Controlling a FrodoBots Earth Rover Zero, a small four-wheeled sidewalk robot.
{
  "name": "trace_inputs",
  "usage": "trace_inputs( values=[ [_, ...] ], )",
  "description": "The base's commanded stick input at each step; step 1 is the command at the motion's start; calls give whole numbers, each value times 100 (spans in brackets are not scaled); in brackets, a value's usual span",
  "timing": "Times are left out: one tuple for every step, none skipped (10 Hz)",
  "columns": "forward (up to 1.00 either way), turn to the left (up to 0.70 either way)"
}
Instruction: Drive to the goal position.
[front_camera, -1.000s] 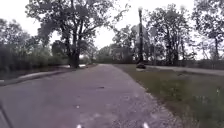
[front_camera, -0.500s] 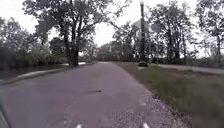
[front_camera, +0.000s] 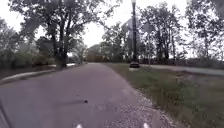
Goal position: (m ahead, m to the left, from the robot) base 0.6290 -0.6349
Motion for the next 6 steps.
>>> trace_inputs(
  values=[
    [100,0],
    [100,0],
    [100,0],
    [100,0],
    [100,0],
    [100,0]
  ],
)
